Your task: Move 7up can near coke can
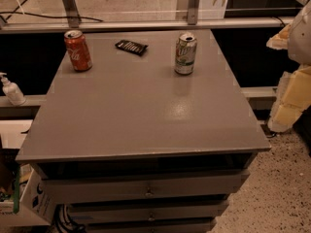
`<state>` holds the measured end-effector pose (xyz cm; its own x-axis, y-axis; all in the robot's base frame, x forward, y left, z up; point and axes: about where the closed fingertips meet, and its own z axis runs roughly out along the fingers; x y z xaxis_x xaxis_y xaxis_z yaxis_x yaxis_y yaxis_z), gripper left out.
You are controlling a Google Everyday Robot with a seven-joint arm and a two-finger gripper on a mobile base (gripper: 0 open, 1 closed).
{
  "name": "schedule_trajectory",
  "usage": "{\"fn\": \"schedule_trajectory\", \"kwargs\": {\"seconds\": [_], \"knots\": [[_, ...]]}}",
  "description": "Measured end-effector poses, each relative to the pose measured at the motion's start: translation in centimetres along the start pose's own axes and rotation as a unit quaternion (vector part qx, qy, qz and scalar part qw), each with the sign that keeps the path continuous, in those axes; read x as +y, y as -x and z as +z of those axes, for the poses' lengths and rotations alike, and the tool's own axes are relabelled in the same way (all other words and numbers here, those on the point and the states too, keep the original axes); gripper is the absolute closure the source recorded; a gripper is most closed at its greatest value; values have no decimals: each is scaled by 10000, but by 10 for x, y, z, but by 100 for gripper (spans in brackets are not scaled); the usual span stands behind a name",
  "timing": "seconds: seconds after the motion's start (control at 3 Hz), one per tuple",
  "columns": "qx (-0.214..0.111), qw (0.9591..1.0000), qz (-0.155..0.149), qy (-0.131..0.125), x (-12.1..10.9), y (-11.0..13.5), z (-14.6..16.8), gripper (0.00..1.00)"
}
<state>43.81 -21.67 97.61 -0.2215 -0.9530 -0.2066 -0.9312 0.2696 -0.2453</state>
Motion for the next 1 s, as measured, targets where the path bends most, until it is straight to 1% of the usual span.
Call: {"fn": "schedule_trajectory", "kwargs": {"seconds": [0.33,0.67,1.0], "knots": [[-1,10000,0,-1,0,0,0,0],[-199,9997,16,120,-5,1,13,0],[-451,9979,302,362,-17,6,44,0]]}}
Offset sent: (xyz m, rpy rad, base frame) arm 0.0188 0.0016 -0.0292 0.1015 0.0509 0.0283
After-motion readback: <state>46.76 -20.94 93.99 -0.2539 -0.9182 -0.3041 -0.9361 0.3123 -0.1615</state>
